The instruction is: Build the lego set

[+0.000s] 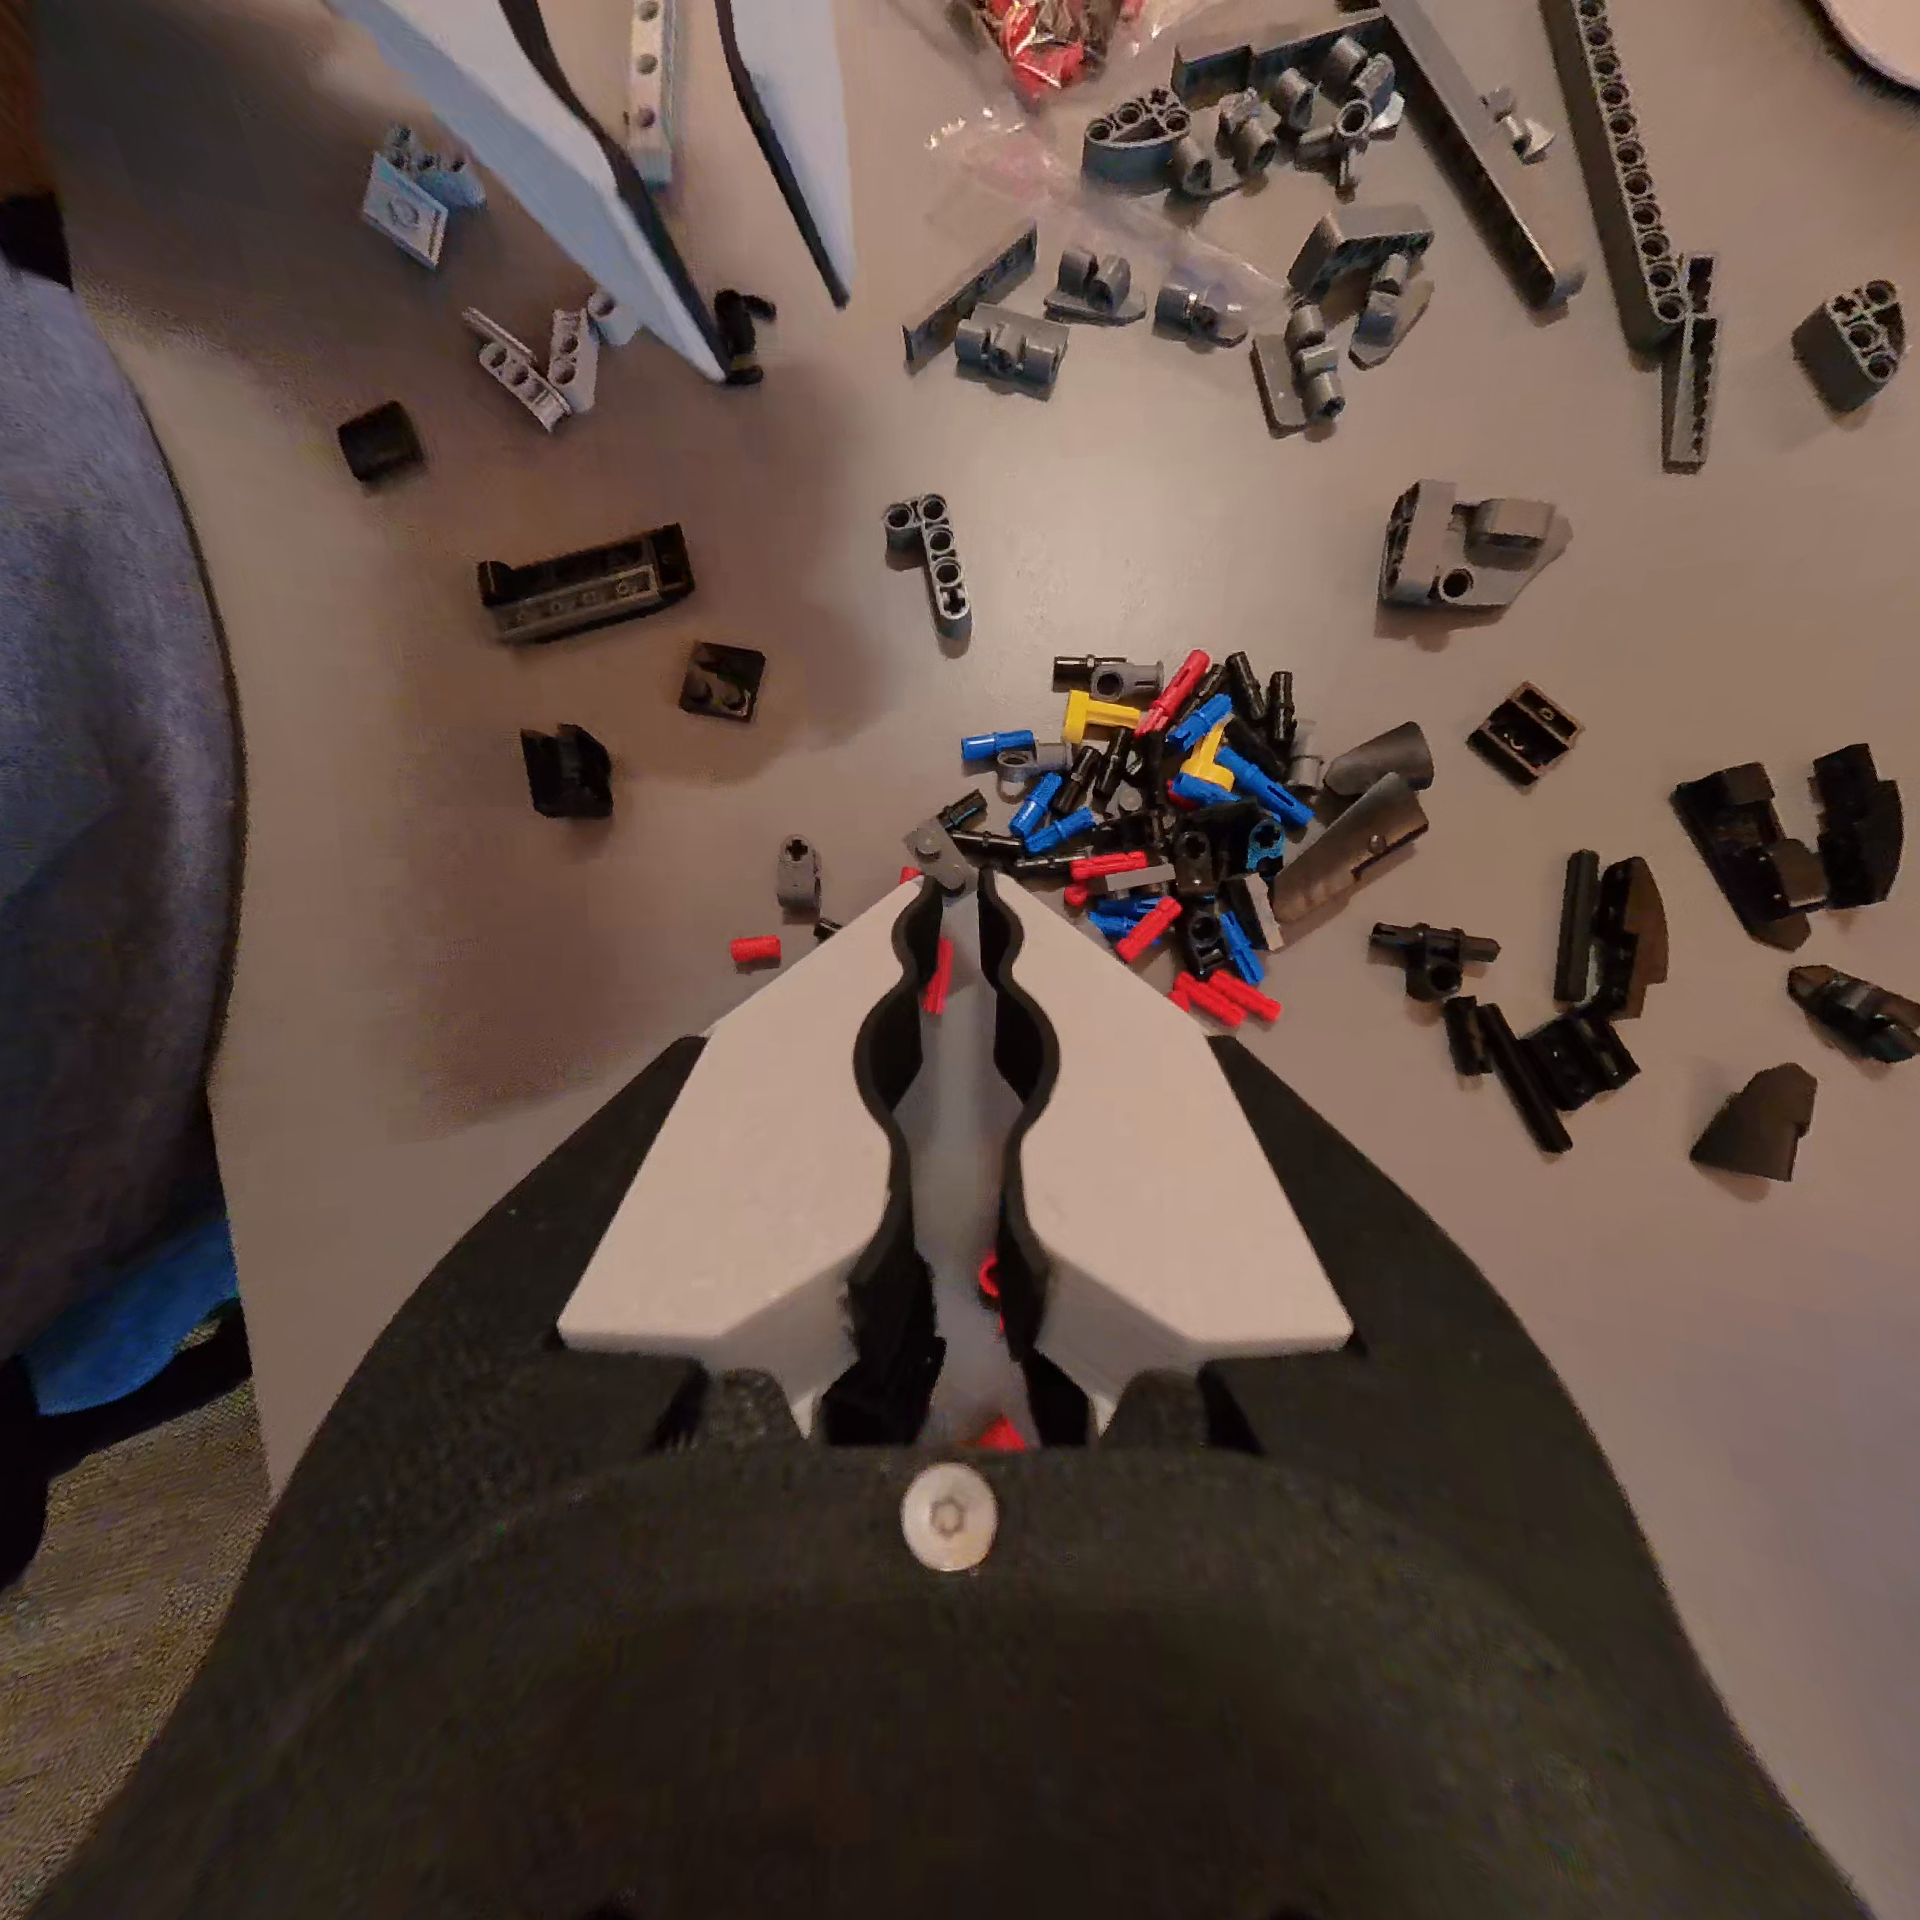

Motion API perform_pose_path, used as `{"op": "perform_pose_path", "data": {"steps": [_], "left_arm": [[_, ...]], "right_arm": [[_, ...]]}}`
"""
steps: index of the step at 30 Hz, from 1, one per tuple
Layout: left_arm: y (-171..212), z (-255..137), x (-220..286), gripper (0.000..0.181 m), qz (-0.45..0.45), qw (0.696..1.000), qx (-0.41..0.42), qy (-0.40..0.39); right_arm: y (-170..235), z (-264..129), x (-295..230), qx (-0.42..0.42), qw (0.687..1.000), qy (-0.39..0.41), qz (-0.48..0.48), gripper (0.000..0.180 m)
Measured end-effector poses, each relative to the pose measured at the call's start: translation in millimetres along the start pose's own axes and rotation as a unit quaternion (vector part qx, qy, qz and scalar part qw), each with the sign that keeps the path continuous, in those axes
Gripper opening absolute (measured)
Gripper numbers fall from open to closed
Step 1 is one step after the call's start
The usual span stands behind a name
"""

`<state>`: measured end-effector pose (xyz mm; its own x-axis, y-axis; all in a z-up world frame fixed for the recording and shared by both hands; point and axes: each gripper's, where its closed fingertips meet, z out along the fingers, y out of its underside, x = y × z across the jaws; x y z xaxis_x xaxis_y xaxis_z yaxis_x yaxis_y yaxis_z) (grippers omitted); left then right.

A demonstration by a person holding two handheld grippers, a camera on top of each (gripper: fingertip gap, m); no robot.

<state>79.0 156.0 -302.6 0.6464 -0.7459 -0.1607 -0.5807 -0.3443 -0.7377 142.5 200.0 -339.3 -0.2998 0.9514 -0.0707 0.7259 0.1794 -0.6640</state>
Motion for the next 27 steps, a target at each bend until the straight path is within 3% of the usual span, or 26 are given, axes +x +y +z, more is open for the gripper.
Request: {"op": "perform_pose_path", "data": {"steps": [5, 13, 20, 27], "left_arm": [[-15, 4, 9, 0.023, 0.034, 0.999, 0.032, -0.020], [-16, 18, 16, 0.028, 0.148, 0.985, 0.001, -0.086], [-19, 21, 18, 0.013, 0.226, 0.965, 0.000, -0.131], [-21, 17, 13, 0.006, 0.217, 0.966, 0.009, -0.141]], "right_arm": [[-23, -2, -15, 0.047, 0.998, -0.044, 0.020, 0.004], [-49, 3, -27, 0.072, 0.993, -0.091, 0.034, 0.004], [-56, 4, -30, 0.072, 0.991, -0.110, 0.038, 0.004], [-61, 3, -27, 0.080, 0.990, -0.111, 0.039, 0.005]]}}
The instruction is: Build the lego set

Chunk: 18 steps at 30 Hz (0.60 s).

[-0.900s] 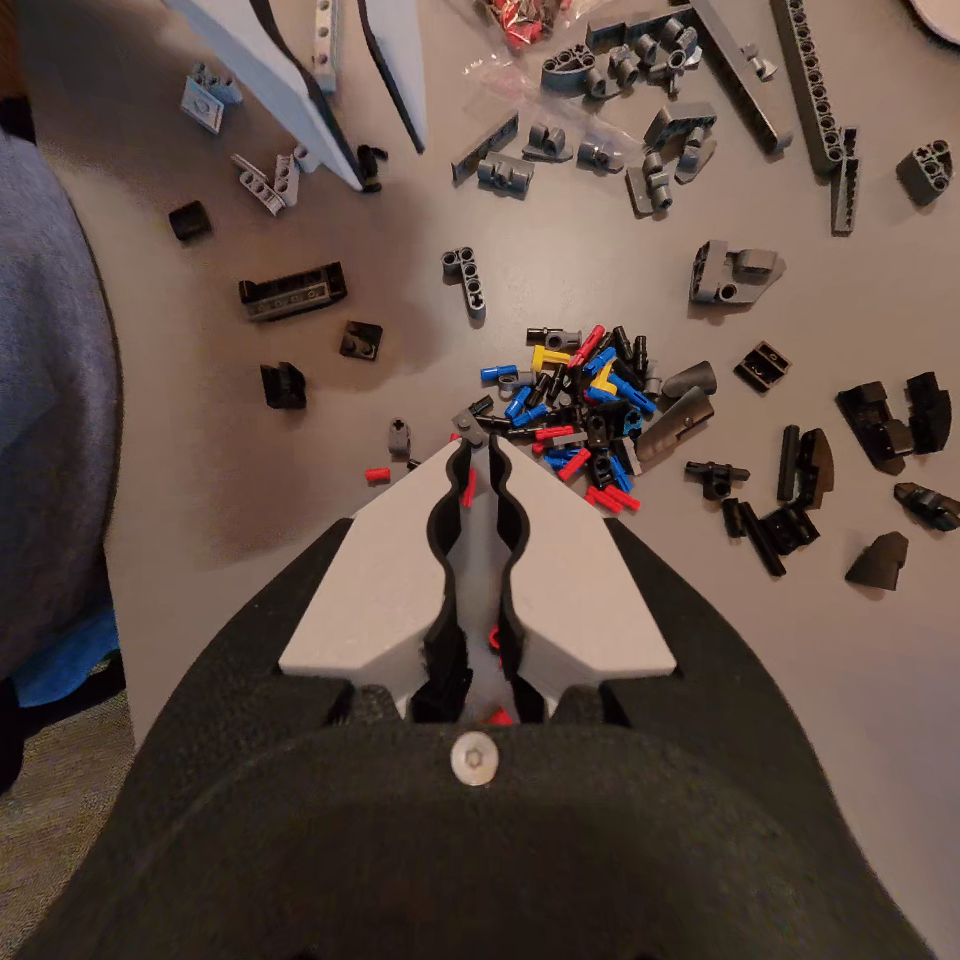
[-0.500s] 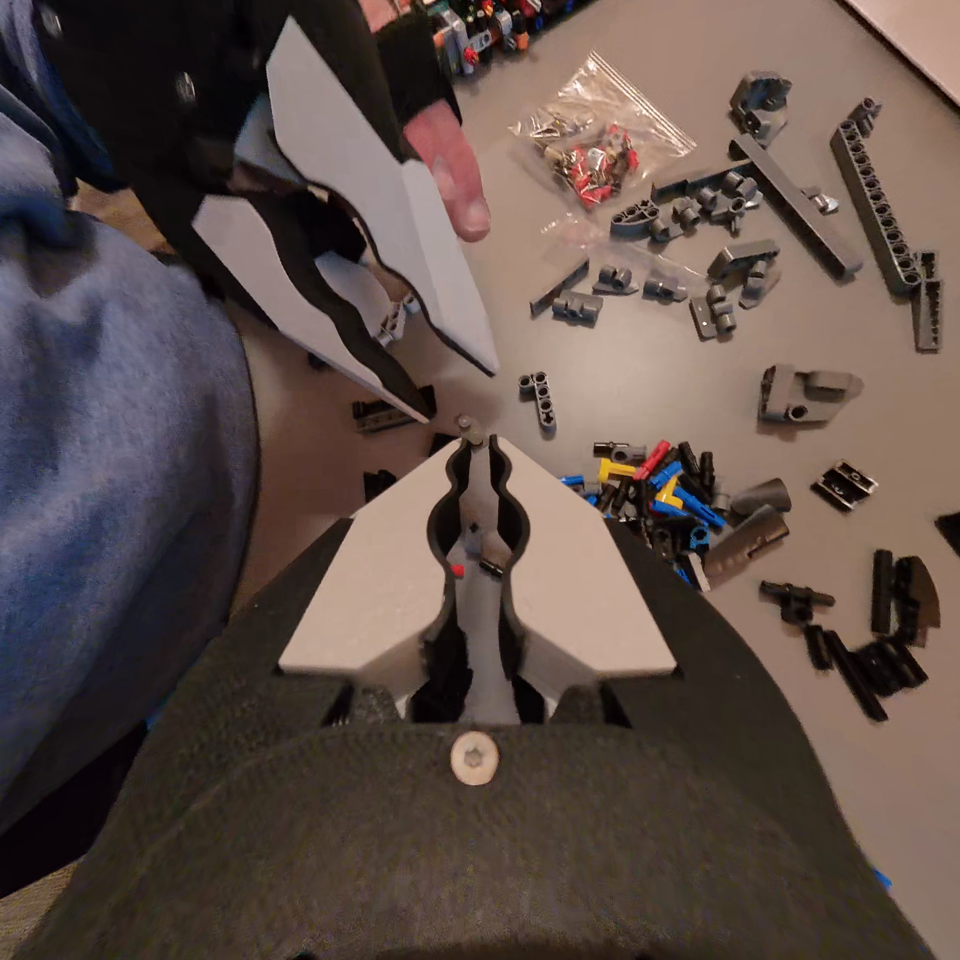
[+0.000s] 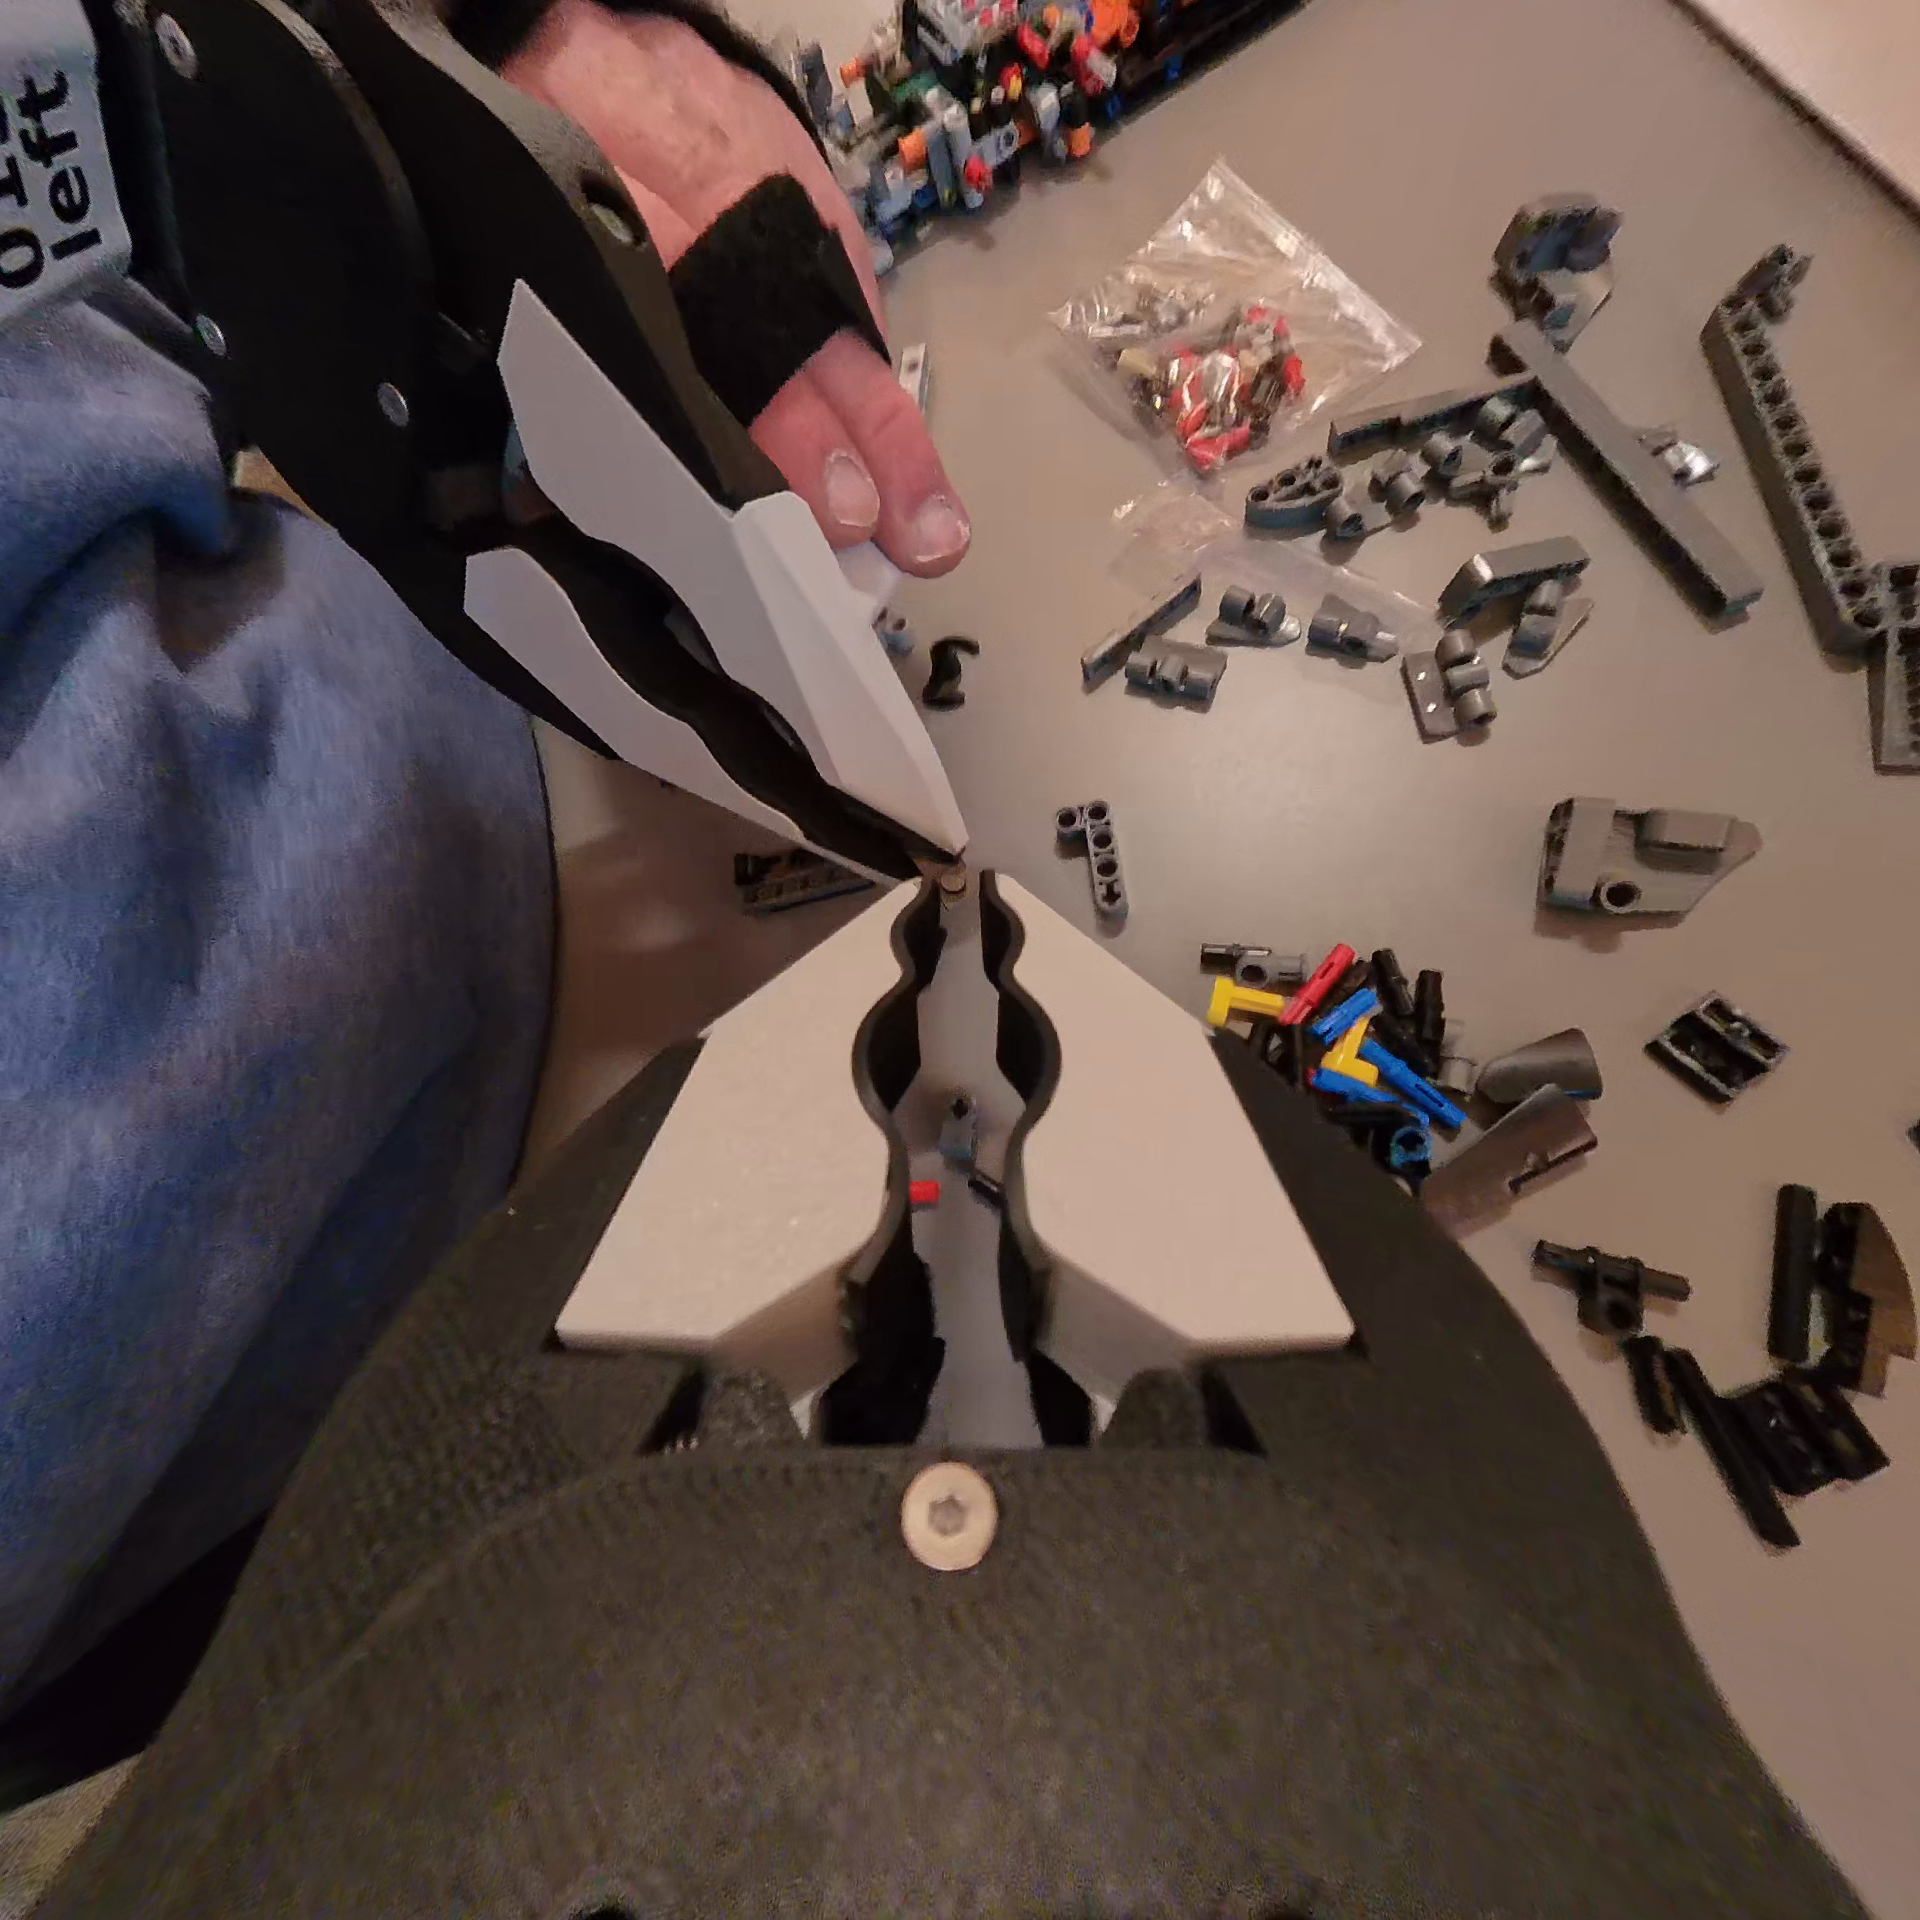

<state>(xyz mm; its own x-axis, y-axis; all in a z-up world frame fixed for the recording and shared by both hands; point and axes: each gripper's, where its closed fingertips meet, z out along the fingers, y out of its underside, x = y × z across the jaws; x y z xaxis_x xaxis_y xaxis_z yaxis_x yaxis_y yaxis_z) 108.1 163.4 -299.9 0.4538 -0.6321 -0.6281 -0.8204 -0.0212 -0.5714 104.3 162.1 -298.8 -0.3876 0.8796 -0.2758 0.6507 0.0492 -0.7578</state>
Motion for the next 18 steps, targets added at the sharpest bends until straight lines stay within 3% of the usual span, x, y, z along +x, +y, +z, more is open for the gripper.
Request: {"op": "perform_pose_path", "data": {"steps": [7, 18], "left_arm": [[-6, -30, -21, 0.006, -0.140, 0.988, 0.057, 0.029], [4, -90, -39, 0.005, -0.313, 0.934, 0.147, 0.088]], "right_arm": [[-39, -6, -7, 0.034, 0.994, 0.064, -0.086, 0.013], [-101, 13, -37, 0.027, 0.950, 0.167, -0.264, 0.011]]}}
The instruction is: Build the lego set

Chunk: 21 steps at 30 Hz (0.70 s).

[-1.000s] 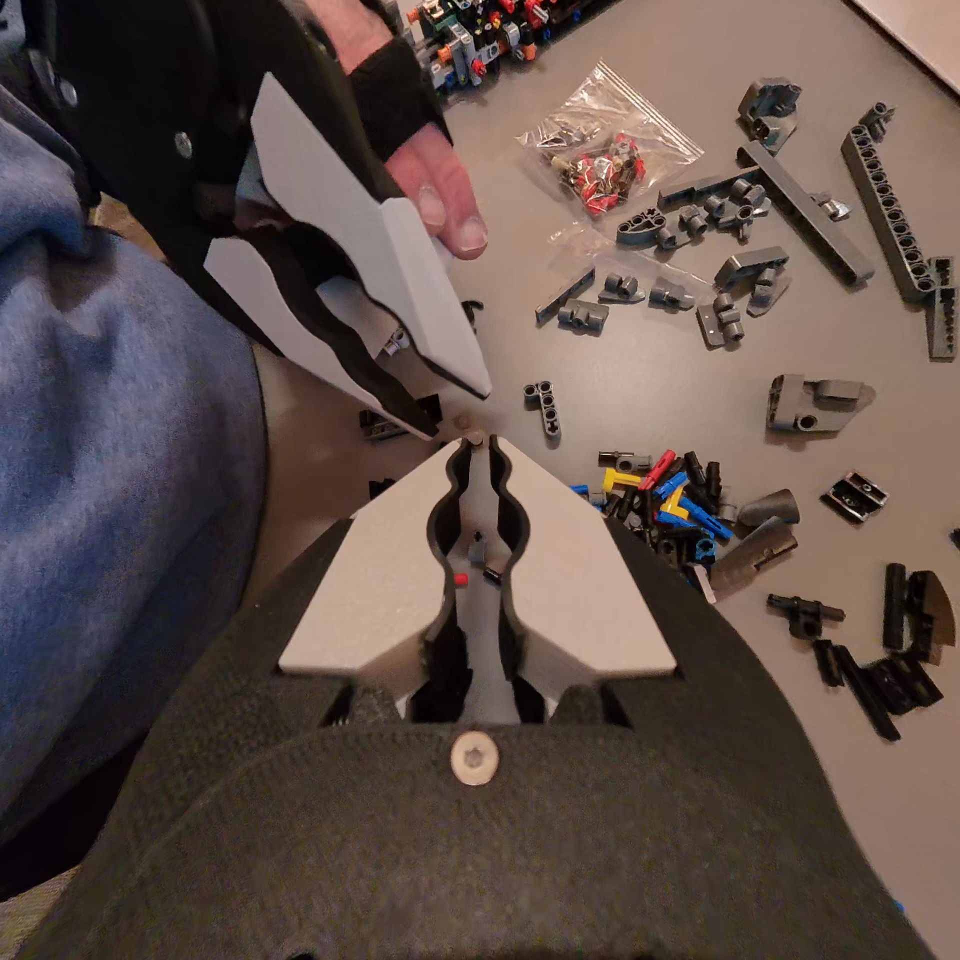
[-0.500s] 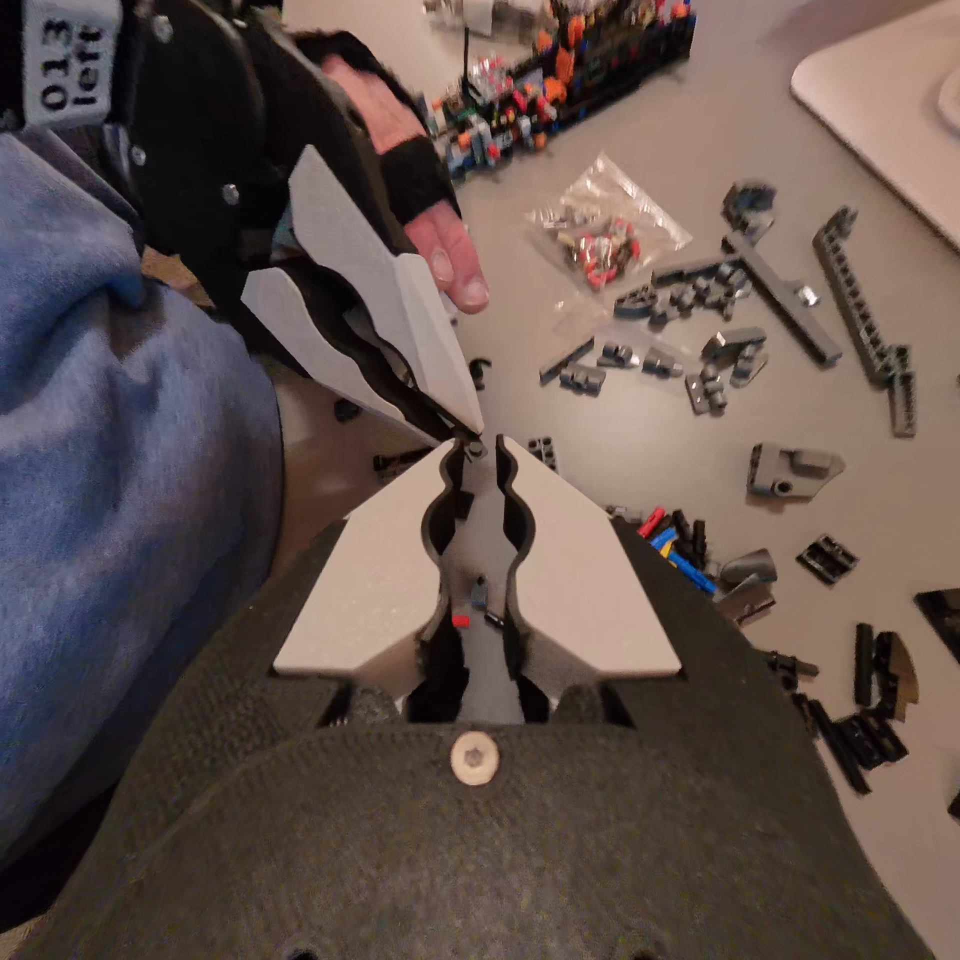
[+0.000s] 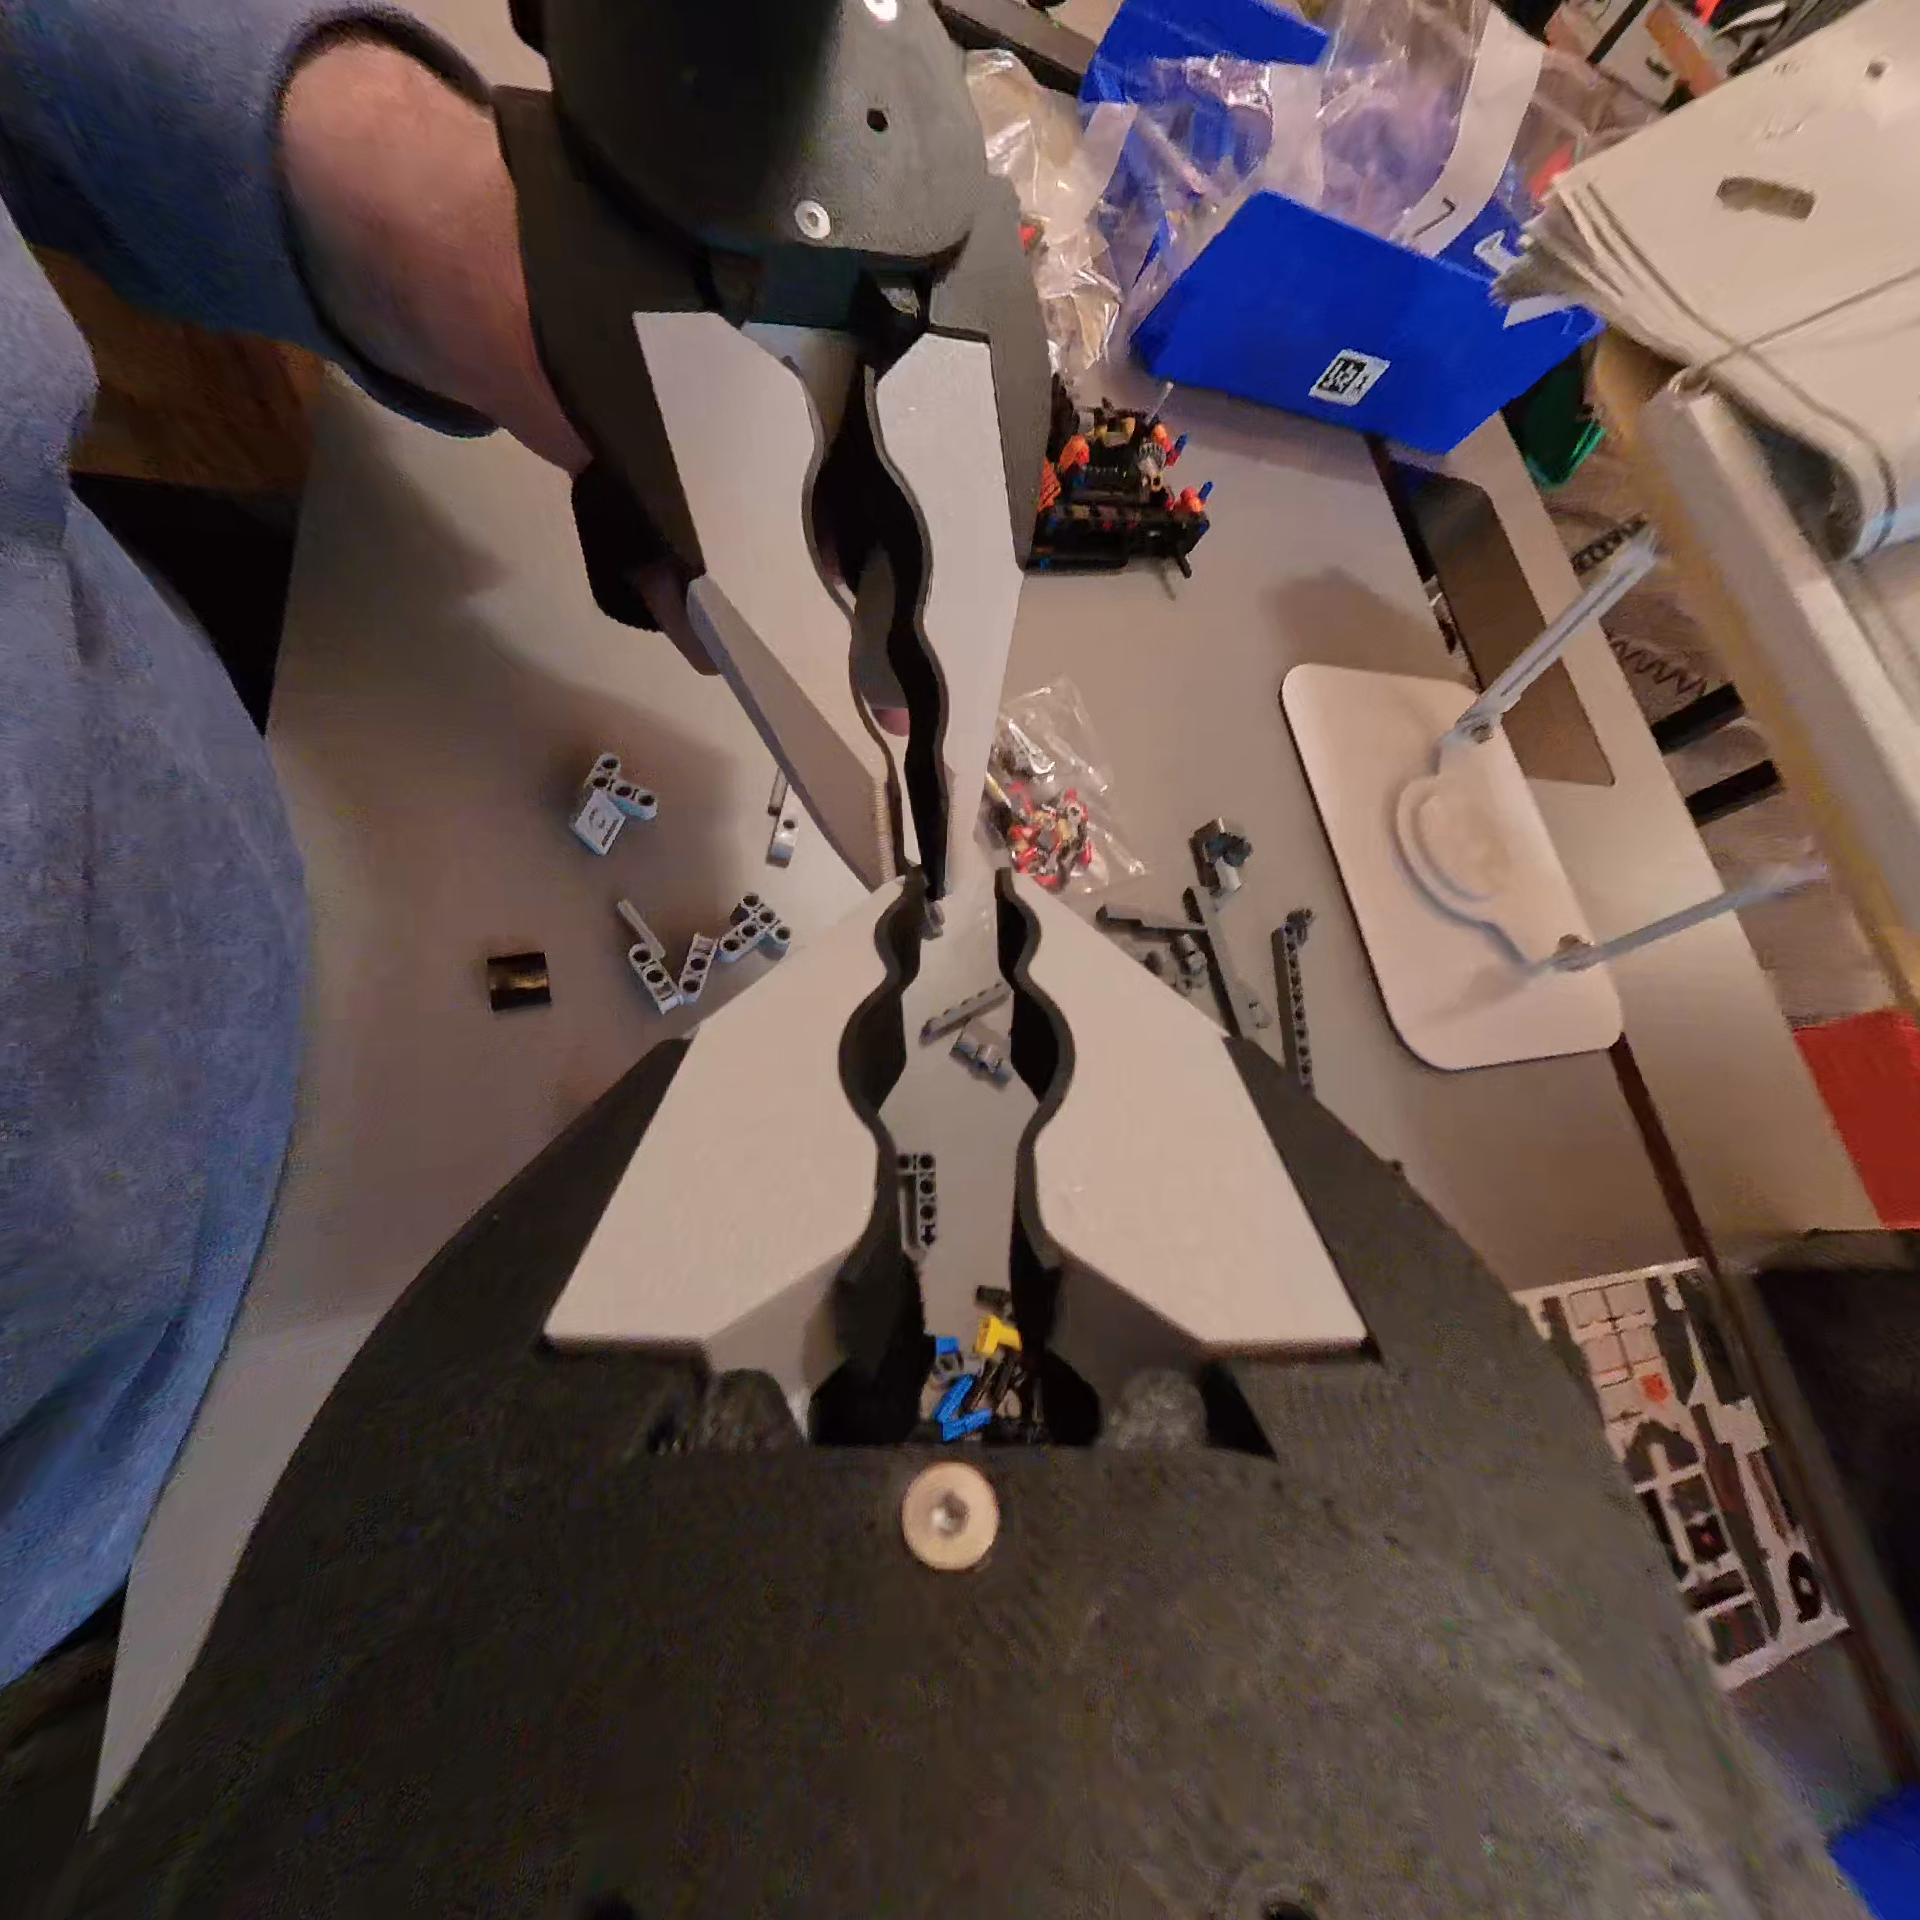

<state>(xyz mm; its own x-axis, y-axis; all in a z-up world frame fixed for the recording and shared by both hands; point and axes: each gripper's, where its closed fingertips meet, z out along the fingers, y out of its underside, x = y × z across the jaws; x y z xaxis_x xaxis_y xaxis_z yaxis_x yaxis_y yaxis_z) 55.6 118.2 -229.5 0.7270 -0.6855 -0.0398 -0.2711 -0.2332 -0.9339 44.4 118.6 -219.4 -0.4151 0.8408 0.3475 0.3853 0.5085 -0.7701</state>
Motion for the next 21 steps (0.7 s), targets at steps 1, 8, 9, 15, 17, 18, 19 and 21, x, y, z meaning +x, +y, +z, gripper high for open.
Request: {"op": "perform_pose_path", "data": {"steps": [1, 8, 9, 15, 17, 18, 19, 21], "left_arm": [[-1, -4, 0, 0.005, -0.011, 1.000, 0.008, 0.007], [-7, -29, -5, 0.005, -0.092, 0.993, 0.052, 0.061], [-9, -32, -5, 0.005, -0.105, 0.990, 0.060, 0.071], [-19, -47, -11, 0.005, -0.185, 0.970, 0.094, 0.128], [-21, -50, -11, 0.005, -0.206, 0.962, 0.102, 0.144], [-22, -52, -11, 0.005, -0.215, 0.959, 0.106, 0.151], [-23, -53, -11, 0.005, -0.225, 0.955, 0.110, 0.159], [-25, -55, -11, 0.005, -0.249, 0.945, 0.118, 0.175]], "right_arm": [[-4, 1, 0, -0.002, 1.000, 0.006, -0.008, 0.012], [-24, 8, 2, -0.009, 0.996, 0.058, -0.073, 0.018], [-27, 8, 1, -0.012, 0.994, 0.066, -0.084, 0.019], [-34, 9, 6, -0.024, 0.986, 0.105, -0.127, 0.021], [-37, 7, 6, -0.026, 0.982, 0.116, -0.146, 0.020], [-38, 6, 5, -0.027, 0.981, 0.118, -0.154, 0.019], [-38, 6, 4, -0.027, 0.979, 0.120, -0.162, 0.019], [-38, 6, 2, -0.030, 0.976, 0.121, -0.176, 0.019]]}}
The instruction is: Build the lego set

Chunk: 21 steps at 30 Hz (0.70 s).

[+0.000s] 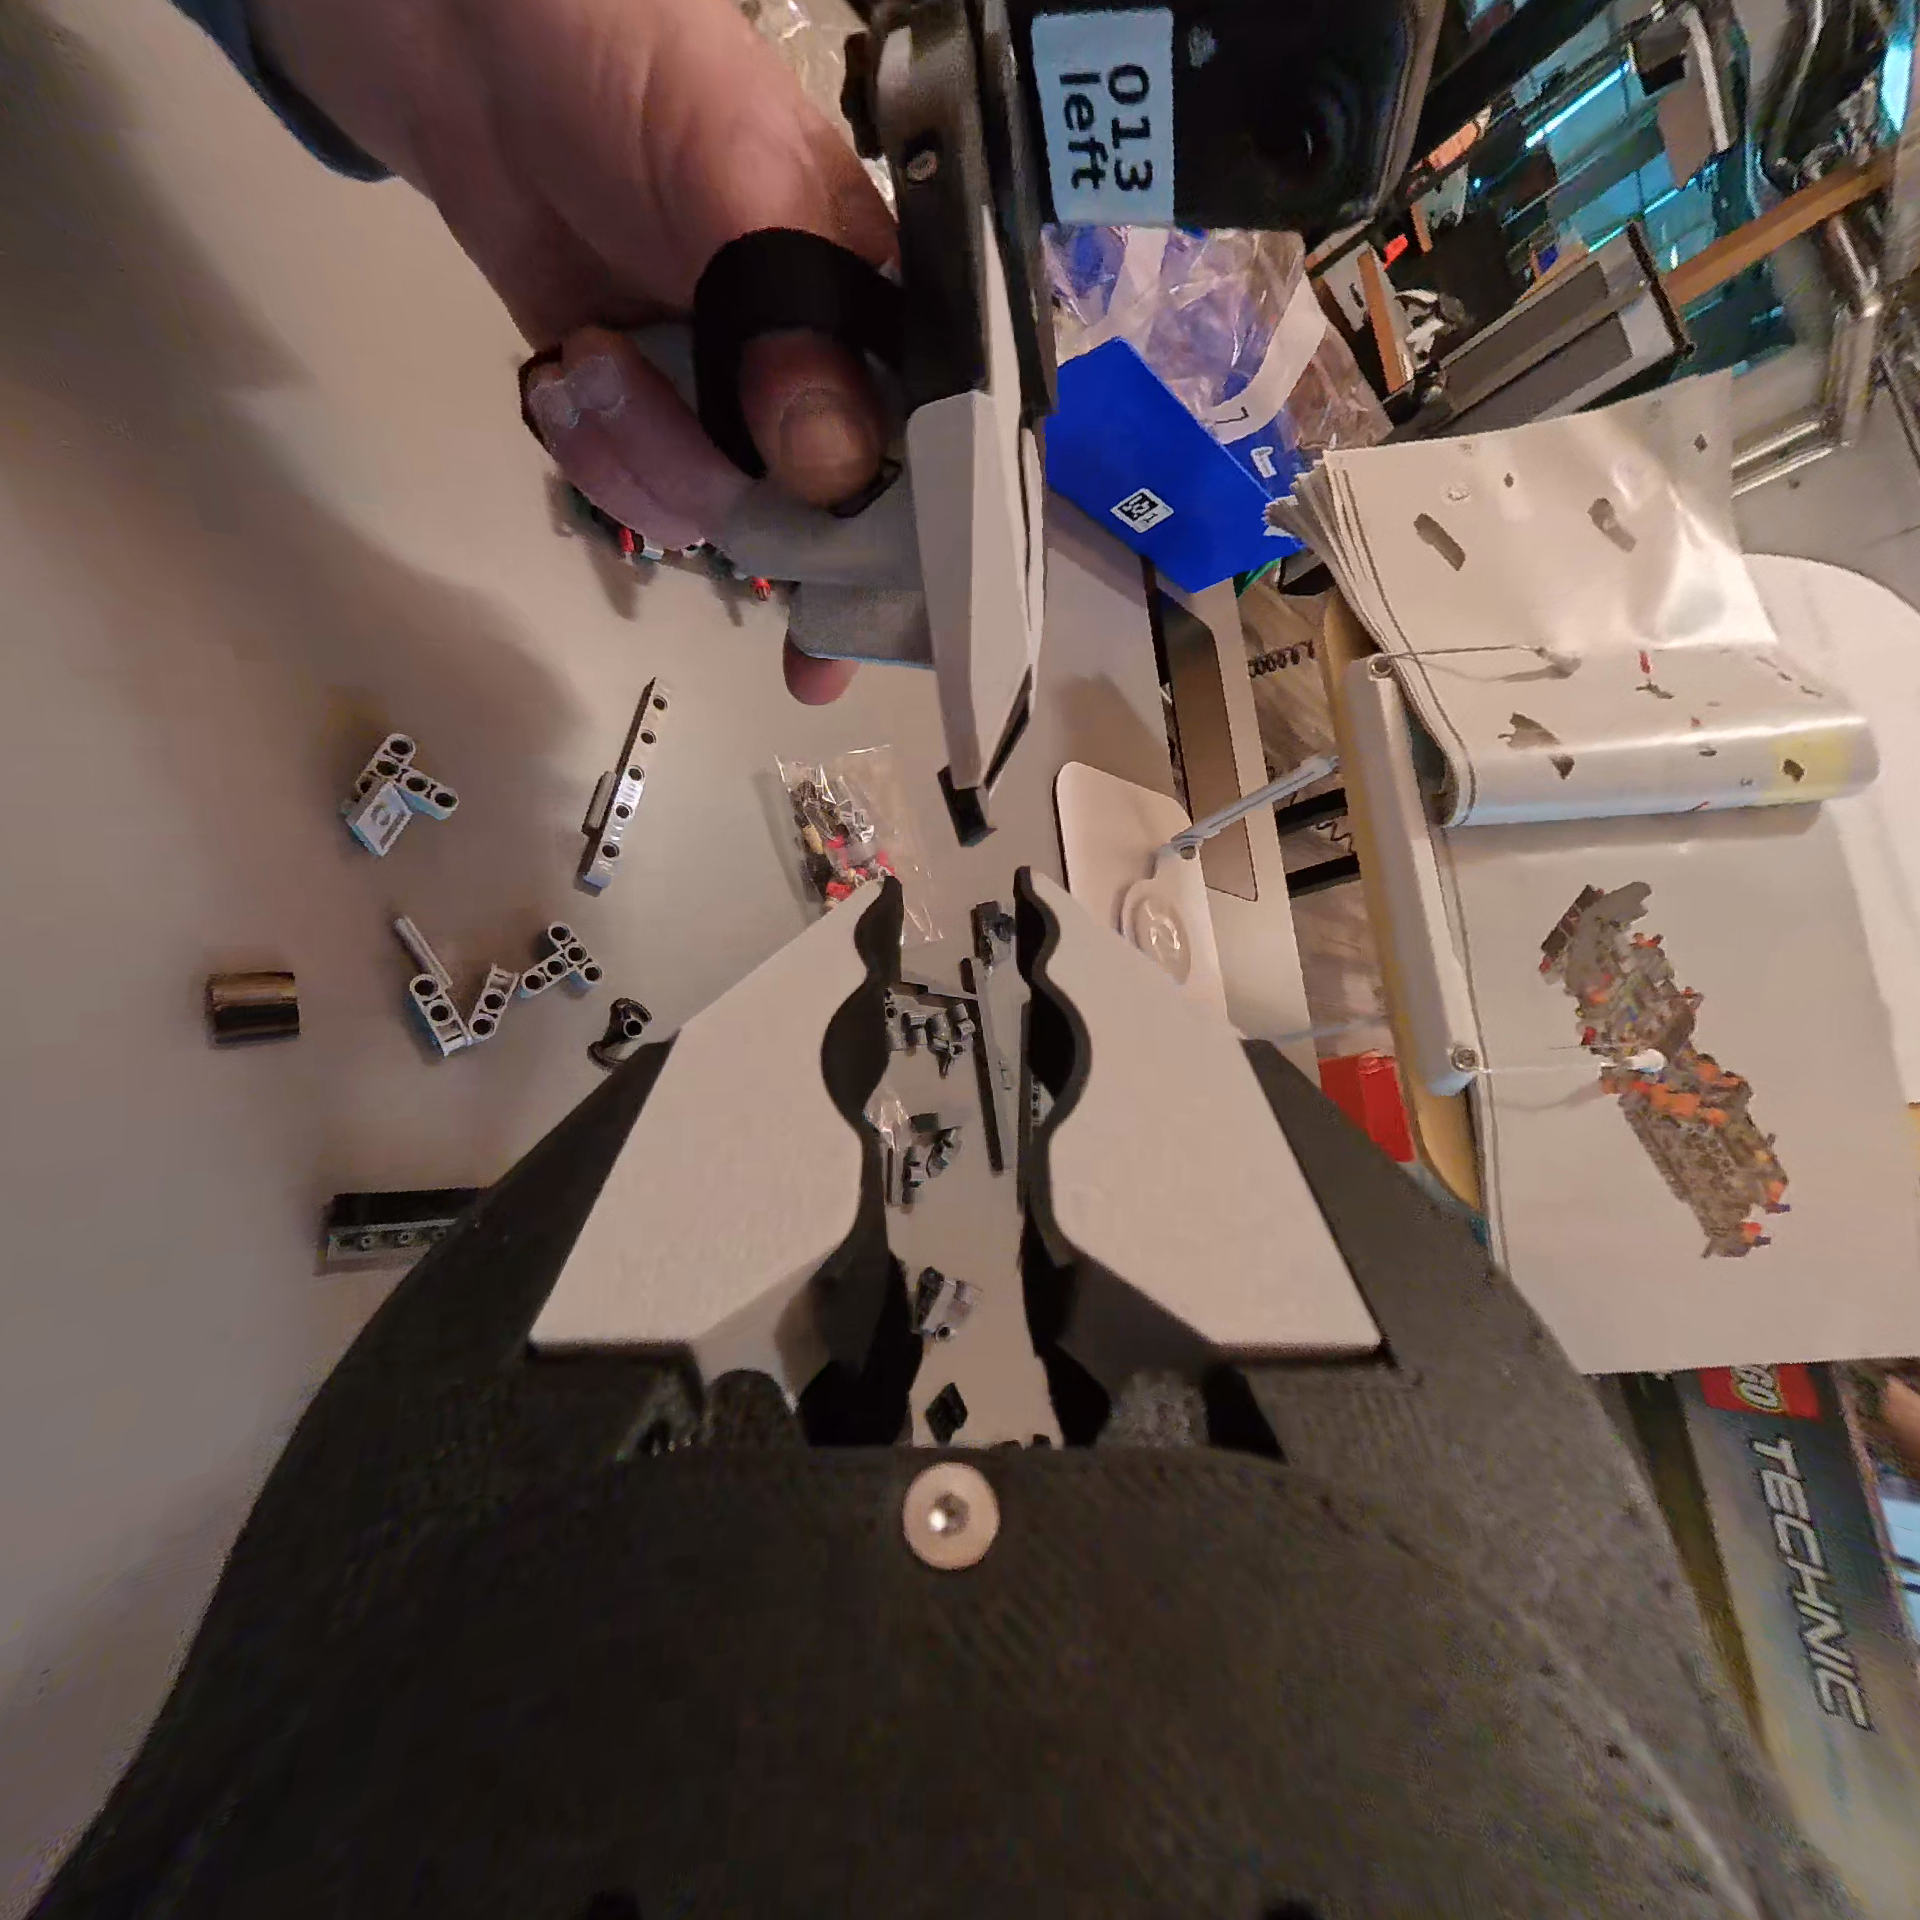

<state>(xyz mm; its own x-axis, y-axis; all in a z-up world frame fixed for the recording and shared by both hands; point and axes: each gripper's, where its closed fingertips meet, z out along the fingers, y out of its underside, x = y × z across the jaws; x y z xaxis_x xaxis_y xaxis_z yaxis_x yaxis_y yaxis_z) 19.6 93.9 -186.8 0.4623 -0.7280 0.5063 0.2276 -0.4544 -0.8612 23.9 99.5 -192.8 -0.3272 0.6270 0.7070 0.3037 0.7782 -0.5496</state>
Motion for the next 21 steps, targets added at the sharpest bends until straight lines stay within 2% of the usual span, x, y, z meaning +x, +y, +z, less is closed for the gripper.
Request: {"op": "perform_pose_path", "data": {"steps": [10, 15, 18, 21], "left_arm": [[0, 6, 0, 0.005, -0.089, 0.995, 0.008, 0.051], [4, 9, -2, 0.004, -0.140, 0.987, 0.027, 0.079], [4, 8, -3, 0.005, -0.167, 0.980, 0.043, 0.096], [1, 8, -5, 0.004, -0.157, 0.983, 0.051, 0.080]], "right_arm": [[-1, 5, -1, -0.018, 0.997, 0.030, -0.064, 0.017], [3, 10, 0, -0.032, 0.992, 0.056, -0.107, 0.005], [3, 10, 0, -0.028, 0.992, 0.053, -0.107, 0.005], [4, 11, 0, -0.030, 0.994, 0.045, -0.090, 0.004]]}}
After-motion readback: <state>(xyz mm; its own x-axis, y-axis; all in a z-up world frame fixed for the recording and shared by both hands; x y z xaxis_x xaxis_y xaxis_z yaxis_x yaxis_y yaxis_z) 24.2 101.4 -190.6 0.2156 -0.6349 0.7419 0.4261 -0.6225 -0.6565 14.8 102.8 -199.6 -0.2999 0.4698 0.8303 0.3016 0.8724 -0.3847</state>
